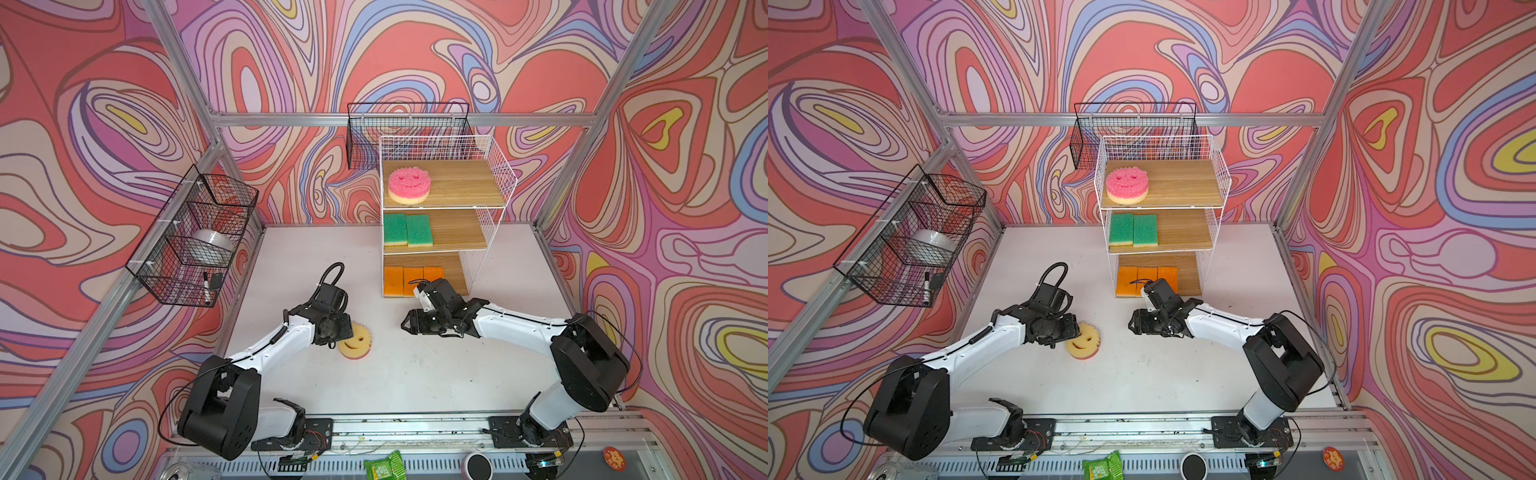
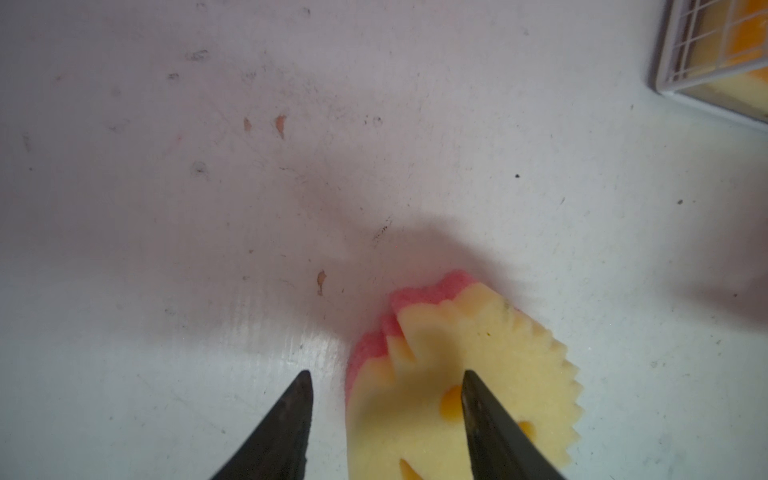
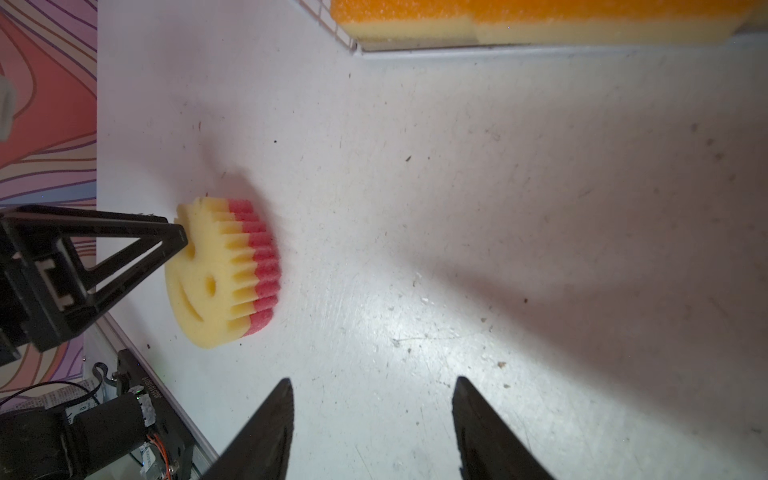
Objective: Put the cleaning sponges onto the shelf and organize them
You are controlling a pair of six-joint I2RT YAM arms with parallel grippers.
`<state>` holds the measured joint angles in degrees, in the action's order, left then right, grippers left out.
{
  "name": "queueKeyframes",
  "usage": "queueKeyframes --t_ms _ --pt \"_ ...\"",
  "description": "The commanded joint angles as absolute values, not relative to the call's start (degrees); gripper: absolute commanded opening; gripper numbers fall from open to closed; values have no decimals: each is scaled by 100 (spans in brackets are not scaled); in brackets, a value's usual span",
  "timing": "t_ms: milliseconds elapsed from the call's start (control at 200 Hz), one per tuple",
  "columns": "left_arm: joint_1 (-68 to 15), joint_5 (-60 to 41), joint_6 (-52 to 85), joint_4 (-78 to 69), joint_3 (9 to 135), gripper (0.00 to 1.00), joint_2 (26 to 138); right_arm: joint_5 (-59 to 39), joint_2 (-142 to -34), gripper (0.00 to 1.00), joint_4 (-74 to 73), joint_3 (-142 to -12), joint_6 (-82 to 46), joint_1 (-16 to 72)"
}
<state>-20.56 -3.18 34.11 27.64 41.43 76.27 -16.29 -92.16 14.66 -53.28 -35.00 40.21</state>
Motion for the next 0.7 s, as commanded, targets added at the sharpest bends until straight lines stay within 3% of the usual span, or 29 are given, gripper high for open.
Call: queueKeyframes --t_ms 0,411,696 --pt "-2081 -318 3371 2672 4116 56 7677 -1556 -9265 63 1495 -5336 -3434 4025" --pt "-2077 -334 3384 2541 4089 56 7961 -1556 -9214 63 1459 -5232 -3471 4025" --pt "-2075 -446 3455 2367 4094 38 8113 -1567 -9198 63 1433 -5195 -3497 4025"
